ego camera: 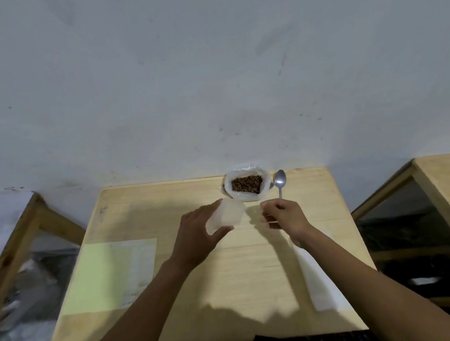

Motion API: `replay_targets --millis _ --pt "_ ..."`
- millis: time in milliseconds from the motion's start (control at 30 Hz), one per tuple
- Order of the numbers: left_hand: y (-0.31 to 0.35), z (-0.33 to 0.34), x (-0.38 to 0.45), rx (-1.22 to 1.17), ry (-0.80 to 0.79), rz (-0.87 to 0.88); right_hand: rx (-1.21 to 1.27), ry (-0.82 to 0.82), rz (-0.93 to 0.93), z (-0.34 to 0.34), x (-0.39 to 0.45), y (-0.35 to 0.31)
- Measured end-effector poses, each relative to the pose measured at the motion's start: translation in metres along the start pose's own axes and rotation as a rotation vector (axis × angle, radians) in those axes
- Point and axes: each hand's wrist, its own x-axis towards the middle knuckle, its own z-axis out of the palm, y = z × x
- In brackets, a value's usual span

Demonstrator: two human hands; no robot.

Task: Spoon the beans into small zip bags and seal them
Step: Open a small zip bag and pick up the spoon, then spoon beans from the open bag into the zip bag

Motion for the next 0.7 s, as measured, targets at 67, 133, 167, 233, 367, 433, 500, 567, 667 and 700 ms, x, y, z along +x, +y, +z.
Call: replay_targets --millis 67,133,167,233,367,433,500,567,667,700 --pt "-0.003 -0.004 -0.001 -0.017 0.028 -0.035 -0.235 0.22 0.005 -0.015 0.028 0.016" --pt "-0.004 -0.008 -0.003 -0.01 0.048 -0.059 -0.414 0.332 0.027 -0.024 0.049 0.024" --pt "-0.005 -0.009 -0.005 -0.001 0.053 -0.072 -0.466 0.35 0.038 -0.027 0.057 0.026" --pt "-0.005 -0.013 -0.012 0.004 0.059 -0.088 -0.559 0.358 0.055 -0.03 0.073 0.028" --pt "-0.01 -0.021 -0.02 0.027 0.055 -0.104 -0.704 0.385 0.076 -0.026 0.094 0.025" --pt "-0.01 -0.023 -0.021 0.04 0.054 -0.128 -0.703 0.408 0.109 -0.027 0.101 0.023" --pt "-0.009 -0.023 -0.019 0.047 0.046 -0.14 -0.666 0.421 0.156 -0.029 0.106 0.022" --pt "-0.008 -0.02 -0.023 0.048 0.016 -0.166 -0.593 0.432 0.195 -0.031 0.109 0.025" --pt "-0.004 -0.015 -0.038 0.035 -0.018 -0.176 -0.563 0.495 0.264 -0.033 0.104 0.038" --pt "-0.005 -0.014 -0.037 0.051 -0.018 -0.178 -0.564 0.506 0.273 -0.035 0.103 0.035"
